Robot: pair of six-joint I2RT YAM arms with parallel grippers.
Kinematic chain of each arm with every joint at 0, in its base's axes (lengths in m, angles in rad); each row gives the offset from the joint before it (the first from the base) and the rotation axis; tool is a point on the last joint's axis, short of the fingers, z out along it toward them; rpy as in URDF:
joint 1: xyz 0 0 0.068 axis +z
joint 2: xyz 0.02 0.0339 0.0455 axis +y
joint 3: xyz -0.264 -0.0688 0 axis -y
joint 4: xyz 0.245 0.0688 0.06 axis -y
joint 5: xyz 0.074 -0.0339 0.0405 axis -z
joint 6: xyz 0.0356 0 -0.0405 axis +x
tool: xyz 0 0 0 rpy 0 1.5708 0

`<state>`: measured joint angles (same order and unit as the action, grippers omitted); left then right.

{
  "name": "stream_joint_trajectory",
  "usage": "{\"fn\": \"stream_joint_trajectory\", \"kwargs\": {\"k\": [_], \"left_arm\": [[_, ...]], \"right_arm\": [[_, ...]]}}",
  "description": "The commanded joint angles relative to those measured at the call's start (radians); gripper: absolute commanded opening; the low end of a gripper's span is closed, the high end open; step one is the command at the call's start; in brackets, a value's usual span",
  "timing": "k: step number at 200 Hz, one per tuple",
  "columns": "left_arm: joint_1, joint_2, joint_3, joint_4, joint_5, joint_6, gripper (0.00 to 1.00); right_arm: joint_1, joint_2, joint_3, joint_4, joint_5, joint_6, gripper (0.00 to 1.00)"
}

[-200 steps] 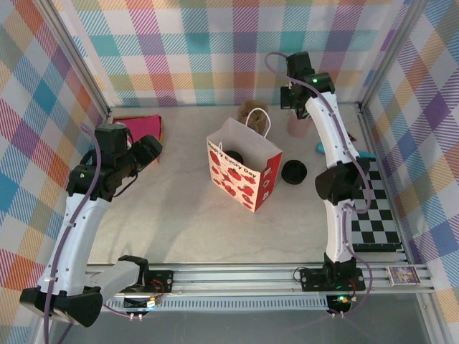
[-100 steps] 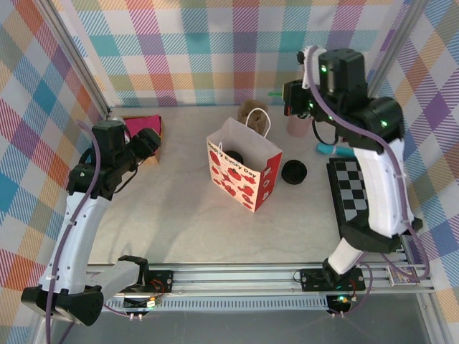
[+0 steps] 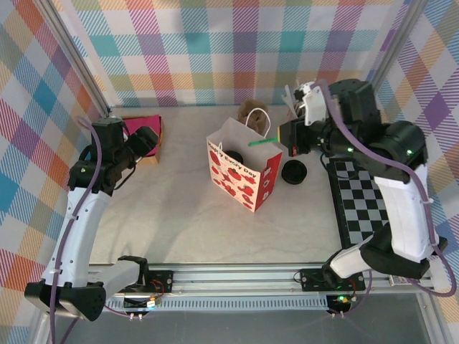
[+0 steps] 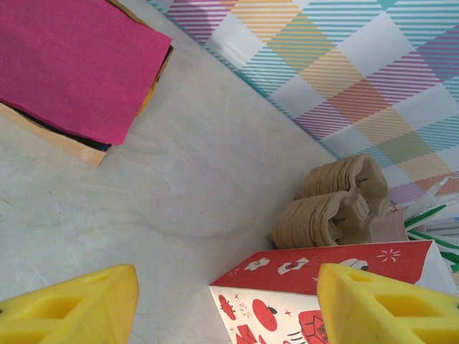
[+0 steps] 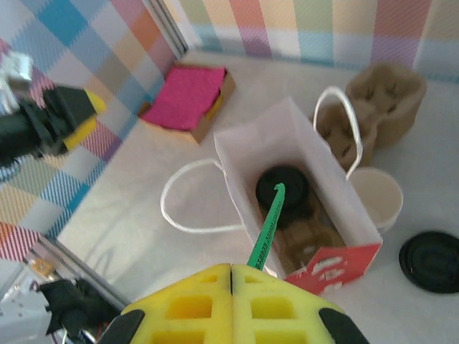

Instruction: Pack the takeout coffee

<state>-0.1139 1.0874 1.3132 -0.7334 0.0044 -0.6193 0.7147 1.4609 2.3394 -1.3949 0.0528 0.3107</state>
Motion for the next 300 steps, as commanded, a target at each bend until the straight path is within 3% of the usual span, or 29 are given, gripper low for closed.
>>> {"fn": "stream_joint_trajectory", "kwargs": {"k": [1, 48, 61, 67, 70, 85, 105, 136, 160, 232, 300], "left_arm": [[0.016, -0.014, 0.027, -0.004, -0.021, 0.023, 0.66], [0.021, -0.024, 0.022, -0.009, -0.036, 0.038, 0.67], [0.023, -0.022, 0.019, -0.007, -0.039, 0.038, 0.67], [0.024, -0.023, 0.016, -0.005, -0.038, 0.038, 0.67], [0.025, -0.021, 0.015, -0.005, -0.037, 0.038, 0.67], [0.028, -0.007, 0.018, -0.002, -0.027, 0.04, 0.67], [0.031, 0.026, 0.03, -0.012, -0.036, 0.05, 0.67], [0.045, 0.102, 0.039, 0.013, -0.051, 0.08, 0.67], [0.053, 0.262, 0.12, -0.021, -0.043, 0.152, 0.67], [0.054, 0.724, 0.353, -0.111, -0.157, 0.324, 0.65], [0.058, 0.963, 0.518, -0.121, -0.257, 0.386, 0.63]], "right_arm": [[0.005, 0.021, -0.078, -0.034, -0.052, 0.022, 0.0], [0.005, 0.059, -0.25, 0.065, -0.033, 0.022, 0.01], [0.005, 0.069, -0.283, 0.098, -0.042, 0.024, 0.12], [0.005, 0.07, -0.302, 0.118, -0.044, 0.027, 0.27], [0.005, 0.07, -0.311, 0.127, -0.043, 0.032, 0.41], [0.005, 0.079, -0.32, 0.143, -0.048, 0.032, 0.69], [0.004, 0.093, -0.245, 0.115, -0.021, 0.027, 0.79], [0.005, 0.124, -0.063, 0.073, -0.004, 0.002, 0.8], [0.004, 0.128, 0.01, 0.079, 0.0, 0.007, 0.8], [-0.021, 0.02, -0.246, 0.202, -0.006, 0.01, 0.79], [-0.079, -0.035, -0.385, 0.239, -0.047, 0.023, 0.76]]}}
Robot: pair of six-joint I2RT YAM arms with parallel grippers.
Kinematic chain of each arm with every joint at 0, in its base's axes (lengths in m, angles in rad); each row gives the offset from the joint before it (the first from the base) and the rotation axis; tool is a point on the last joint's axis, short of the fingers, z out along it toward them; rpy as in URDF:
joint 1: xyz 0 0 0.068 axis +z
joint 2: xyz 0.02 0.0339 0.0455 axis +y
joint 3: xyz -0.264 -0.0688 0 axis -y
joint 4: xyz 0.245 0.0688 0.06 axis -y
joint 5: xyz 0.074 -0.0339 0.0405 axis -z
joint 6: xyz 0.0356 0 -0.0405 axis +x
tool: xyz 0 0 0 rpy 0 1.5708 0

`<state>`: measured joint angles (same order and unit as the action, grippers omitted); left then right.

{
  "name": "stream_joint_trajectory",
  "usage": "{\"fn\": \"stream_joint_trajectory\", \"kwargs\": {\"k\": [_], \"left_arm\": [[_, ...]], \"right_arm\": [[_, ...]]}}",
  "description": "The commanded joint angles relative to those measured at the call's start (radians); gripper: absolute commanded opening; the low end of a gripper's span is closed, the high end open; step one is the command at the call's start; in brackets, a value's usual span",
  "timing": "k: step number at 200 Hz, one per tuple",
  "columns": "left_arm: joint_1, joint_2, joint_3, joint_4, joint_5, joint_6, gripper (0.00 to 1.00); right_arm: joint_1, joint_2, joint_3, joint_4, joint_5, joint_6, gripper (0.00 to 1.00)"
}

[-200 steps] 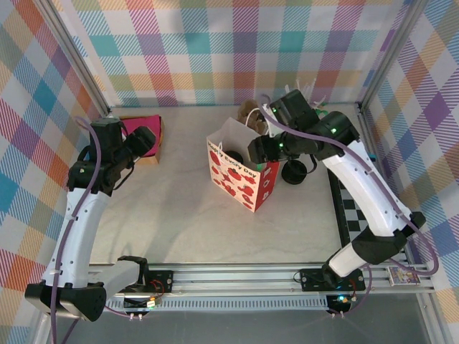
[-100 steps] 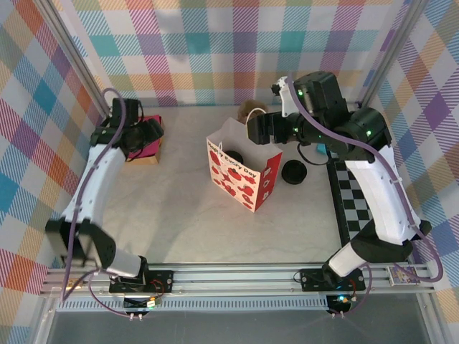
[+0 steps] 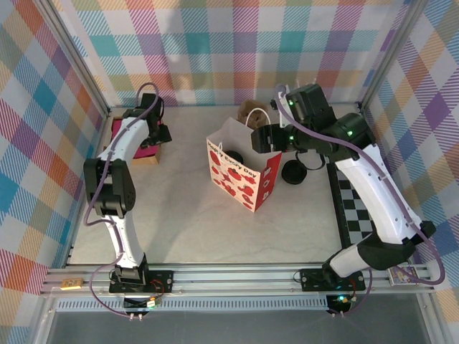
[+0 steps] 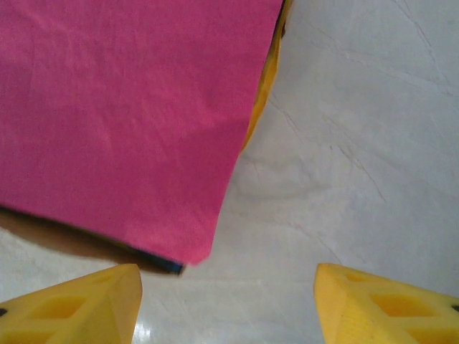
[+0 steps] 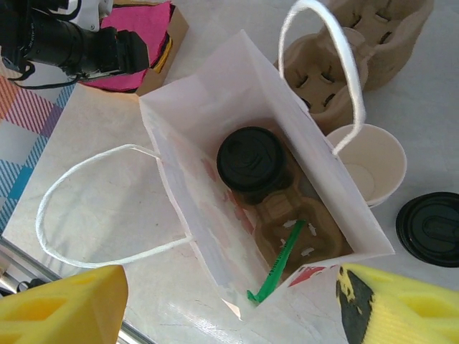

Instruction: Pack the takeout coffee

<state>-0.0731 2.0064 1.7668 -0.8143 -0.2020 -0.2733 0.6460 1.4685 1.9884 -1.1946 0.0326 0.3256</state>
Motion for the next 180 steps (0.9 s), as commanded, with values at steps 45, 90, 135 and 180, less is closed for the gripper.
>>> {"fn": "stream_joint_trajectory", "kwargs": {"k": [45, 90, 135, 180], "left_arm": [[0.018, 0.119, 0.116, -0.051, -0.073, 0.04, 0.62], [0.019, 0.159, 0.12, -0.055, -0.081, 0.046, 0.58], [0.021, 0.168, 0.114, -0.063, -0.104, 0.055, 0.51], [0.027, 0.173, 0.111, -0.068, -0.109, 0.058, 0.43]], "right_arm": [[-0.02, -0.059, -0.086, 0.046, -0.033, 0.027, 0.74], [-0.025, -0.063, -0.117, 0.058, -0.039, 0.037, 0.72], [-0.026, -0.068, -0.139, 0.069, -0.04, 0.048, 0.71], [-0.026, -0.068, -0.14, 0.073, -0.038, 0.05, 0.7]]}}
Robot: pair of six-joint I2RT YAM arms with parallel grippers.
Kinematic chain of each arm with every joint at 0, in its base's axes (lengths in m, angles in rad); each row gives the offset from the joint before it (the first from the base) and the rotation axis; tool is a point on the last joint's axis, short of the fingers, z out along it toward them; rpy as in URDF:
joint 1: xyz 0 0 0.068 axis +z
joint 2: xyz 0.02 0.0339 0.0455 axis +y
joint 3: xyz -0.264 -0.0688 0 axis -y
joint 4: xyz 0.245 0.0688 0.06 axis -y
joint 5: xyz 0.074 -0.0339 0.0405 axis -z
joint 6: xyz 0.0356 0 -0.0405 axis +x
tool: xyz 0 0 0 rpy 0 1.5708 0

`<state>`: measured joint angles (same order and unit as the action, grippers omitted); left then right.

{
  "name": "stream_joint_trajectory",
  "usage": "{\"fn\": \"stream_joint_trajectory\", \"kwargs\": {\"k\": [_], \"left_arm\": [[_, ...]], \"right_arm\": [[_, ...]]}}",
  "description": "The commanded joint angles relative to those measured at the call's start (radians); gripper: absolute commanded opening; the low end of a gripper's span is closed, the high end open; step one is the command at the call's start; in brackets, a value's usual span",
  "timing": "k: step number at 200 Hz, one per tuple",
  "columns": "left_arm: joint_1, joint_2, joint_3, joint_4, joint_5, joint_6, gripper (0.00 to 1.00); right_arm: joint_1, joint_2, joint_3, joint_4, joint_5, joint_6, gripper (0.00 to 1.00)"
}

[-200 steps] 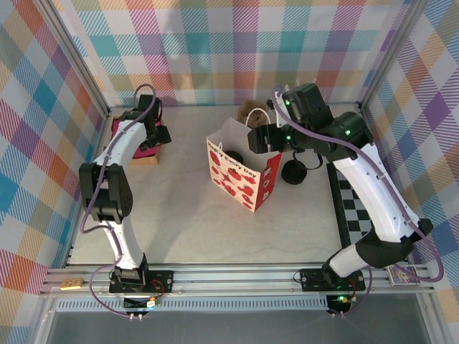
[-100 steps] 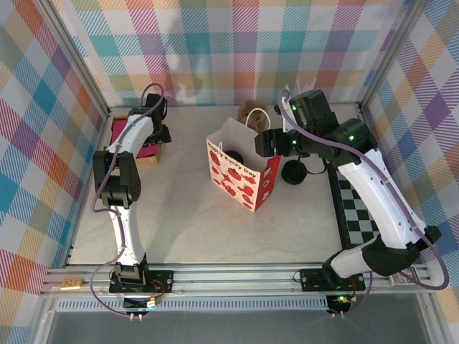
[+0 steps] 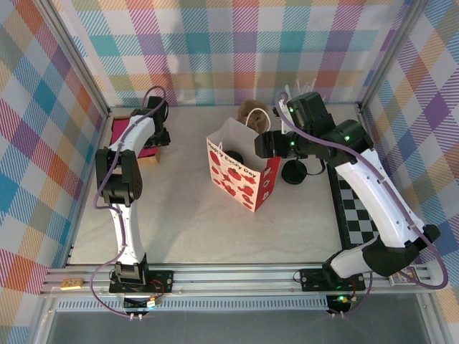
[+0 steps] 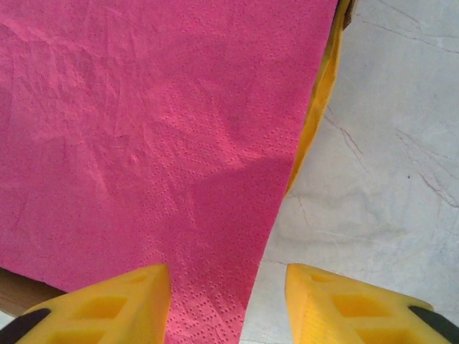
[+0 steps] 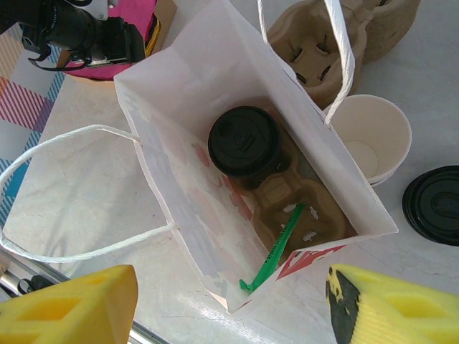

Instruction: Pack the takeout coffee

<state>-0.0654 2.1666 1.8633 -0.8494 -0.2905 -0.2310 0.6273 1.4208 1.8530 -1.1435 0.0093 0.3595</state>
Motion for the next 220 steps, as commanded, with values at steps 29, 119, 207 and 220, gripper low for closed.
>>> {"fn": "stream_joint_trajectory", "kwargs": {"k": [29, 119, 207, 220], "left_arm": [[0.021, 0.019, 0.011, -0.037, -0.022, 0.021, 0.43], [0.022, 0.026, 0.002, -0.034, -0.012, 0.033, 0.28], [0.024, 0.012, 0.028, -0.03, -0.007, 0.045, 0.04], [0.023, 0.003, 0.038, -0.03, -0.007, 0.047, 0.02]], "right_arm": [[-0.007, -0.021, -0.006, 0.024, -0.012, 0.019, 0.7], [-0.009, -0.025, 0.003, 0.027, -0.008, 0.033, 0.68], [-0.008, -0.036, 0.0, 0.037, -0.002, 0.035, 0.66], [-0.008, -0.036, 0.002, 0.039, 0.0, 0.036, 0.66]]}}
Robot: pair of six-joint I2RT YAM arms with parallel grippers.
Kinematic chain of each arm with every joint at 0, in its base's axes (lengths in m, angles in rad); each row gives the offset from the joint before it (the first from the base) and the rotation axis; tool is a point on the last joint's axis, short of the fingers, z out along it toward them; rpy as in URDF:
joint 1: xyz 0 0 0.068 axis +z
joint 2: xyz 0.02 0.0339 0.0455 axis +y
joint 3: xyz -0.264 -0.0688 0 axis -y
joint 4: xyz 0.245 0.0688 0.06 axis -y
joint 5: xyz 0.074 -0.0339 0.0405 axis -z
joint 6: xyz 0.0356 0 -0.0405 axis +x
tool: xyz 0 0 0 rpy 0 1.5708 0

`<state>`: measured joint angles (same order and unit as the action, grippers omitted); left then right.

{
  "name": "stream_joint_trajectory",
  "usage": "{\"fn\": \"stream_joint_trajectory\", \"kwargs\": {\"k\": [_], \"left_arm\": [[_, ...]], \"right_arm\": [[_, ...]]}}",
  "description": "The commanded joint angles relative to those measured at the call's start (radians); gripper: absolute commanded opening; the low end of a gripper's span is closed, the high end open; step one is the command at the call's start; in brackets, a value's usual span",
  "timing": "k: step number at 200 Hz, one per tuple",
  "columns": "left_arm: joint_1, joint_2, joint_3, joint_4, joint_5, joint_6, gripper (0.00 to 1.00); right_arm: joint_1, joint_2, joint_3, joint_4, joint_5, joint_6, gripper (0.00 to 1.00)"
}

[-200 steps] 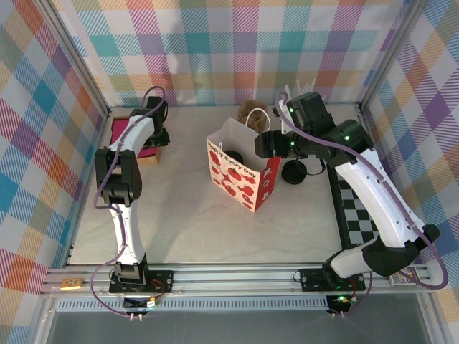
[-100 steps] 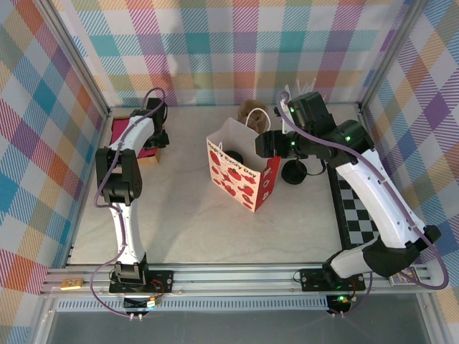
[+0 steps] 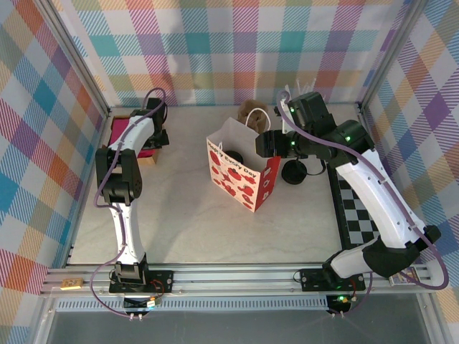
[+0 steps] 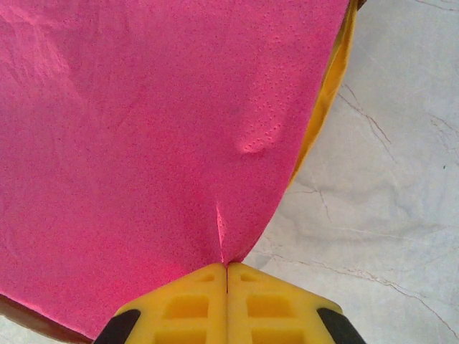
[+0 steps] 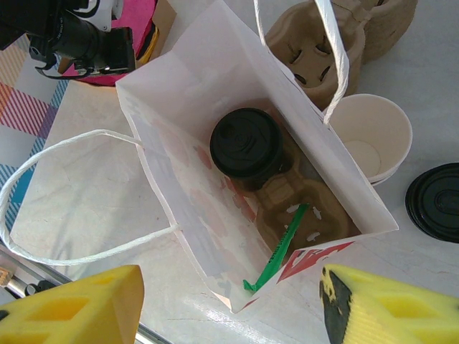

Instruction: Pack the takeout coffee

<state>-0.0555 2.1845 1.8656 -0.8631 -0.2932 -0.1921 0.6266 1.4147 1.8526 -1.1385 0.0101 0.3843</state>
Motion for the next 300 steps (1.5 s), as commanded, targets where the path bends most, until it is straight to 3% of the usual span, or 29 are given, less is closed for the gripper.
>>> {"fn": "stream_joint_trajectory", "kwargs": {"k": [1, 71, 128, 190, 229, 283, 300], "left_arm": [[0.013, -0.015, 0.036, -0.016, -0.004, 0.008, 0.02], [0.016, -0.071, 0.087, -0.035, -0.01, 0.021, 0.0], [0.014, -0.116, 0.034, -0.028, 0.01, 0.016, 0.0], [0.016, -0.218, 0.215, -0.122, 0.094, -0.042, 0.0], [0.016, -0.301, 0.21, -0.14, 0.153, -0.056, 0.0], [-0.019, -0.443, 0.251, -0.074, 0.362, -0.113, 0.0], [-0.062, -0.455, 0.327, -0.099, 0.373, -0.128, 0.0]], "right_arm": [[-0.007, -0.031, 0.002, 0.034, -0.003, 0.011, 0.66], [-0.007, -0.03, 0.003, 0.052, -0.008, 0.008, 0.65], [-0.007, -0.031, 0.006, 0.063, -0.01, 0.008, 0.65], [-0.007, -0.048, 0.022, 0.066, -0.002, 0.005, 0.65], [-0.007, -0.074, 0.031, 0.066, 0.01, 0.001, 0.64], [-0.007, -0.118, 0.025, 0.067, 0.023, 0.007, 0.62], [-0.007, -0.129, 0.023, 0.07, 0.028, 0.014, 0.62]]}}
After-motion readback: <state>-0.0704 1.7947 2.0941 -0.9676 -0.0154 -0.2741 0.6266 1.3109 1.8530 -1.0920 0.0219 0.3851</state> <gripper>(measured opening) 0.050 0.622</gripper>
